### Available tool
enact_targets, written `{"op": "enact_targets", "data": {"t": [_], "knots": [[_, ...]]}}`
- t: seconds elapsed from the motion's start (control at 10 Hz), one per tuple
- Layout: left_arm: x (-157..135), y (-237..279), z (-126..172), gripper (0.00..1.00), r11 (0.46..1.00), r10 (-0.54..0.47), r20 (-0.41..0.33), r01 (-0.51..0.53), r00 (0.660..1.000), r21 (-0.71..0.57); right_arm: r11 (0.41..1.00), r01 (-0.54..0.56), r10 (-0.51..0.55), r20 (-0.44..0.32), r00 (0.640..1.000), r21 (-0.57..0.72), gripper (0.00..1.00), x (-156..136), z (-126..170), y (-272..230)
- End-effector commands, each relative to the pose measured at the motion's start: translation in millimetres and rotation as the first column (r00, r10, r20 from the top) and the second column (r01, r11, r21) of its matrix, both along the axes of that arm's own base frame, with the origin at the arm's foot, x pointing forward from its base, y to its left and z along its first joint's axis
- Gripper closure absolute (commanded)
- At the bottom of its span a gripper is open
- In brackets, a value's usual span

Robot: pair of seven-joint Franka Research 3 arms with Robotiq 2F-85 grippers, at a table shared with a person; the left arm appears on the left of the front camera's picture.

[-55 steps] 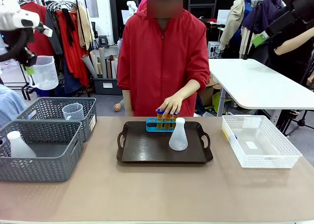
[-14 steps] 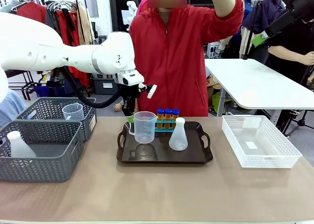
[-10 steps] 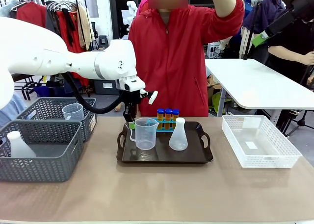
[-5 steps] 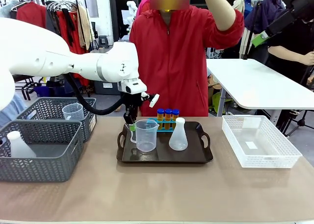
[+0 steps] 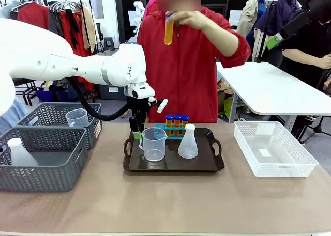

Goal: Prepare the laboratory tools.
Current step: Pick up one Large Measuring Cup and place it on the Handle tray.

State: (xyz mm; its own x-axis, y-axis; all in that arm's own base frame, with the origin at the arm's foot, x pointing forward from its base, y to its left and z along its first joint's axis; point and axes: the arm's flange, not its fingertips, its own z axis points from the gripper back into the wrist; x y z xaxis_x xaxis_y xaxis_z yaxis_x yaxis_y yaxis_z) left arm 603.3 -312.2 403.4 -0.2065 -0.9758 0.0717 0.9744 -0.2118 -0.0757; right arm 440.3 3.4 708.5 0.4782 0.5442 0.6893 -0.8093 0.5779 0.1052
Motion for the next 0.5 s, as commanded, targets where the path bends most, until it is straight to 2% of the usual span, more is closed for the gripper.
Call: {"op": "enact_targets", "data": {"t": [0.0, 0.1, 0.2, 0.4], "knots": [[-14.0, 7.4, 4.9, 0.0, 1.0, -0.014, 0.013, 0.014, 1.0, -0.009, 1.0, -0.007, 0.007, 0.007, 1.0, 0.011, 0.0, 0.0, 1.7, 0.9], [-5.9, 13.1, 7.2, 0.0, 1.0, -0.011, 0.025, 0.011, 1.0, -0.018, 1.0, -0.007, 0.007, 0.007, 1.0, 0.011, 0.0, 0.0, 1.7, 0.9], [-14.4, 16.7, 13.5, 0.0, 1.0, -0.002, 0.014, 0.003, 1.0, -0.031, 1.0, -0.007, 0.007, 0.007, 1.0, 0.011, 0.0, 0.0, 1.7, 0.9], [-10.6, 21.0, 24.1, 0.0, 0.998, 0.012, 0.034, -0.01, 0.999, -0.055, 1.0, -0.007, 0.007, 0.007, 1.0, 0.011, 0.0, 0.0, 1.7, 0.9]]}}
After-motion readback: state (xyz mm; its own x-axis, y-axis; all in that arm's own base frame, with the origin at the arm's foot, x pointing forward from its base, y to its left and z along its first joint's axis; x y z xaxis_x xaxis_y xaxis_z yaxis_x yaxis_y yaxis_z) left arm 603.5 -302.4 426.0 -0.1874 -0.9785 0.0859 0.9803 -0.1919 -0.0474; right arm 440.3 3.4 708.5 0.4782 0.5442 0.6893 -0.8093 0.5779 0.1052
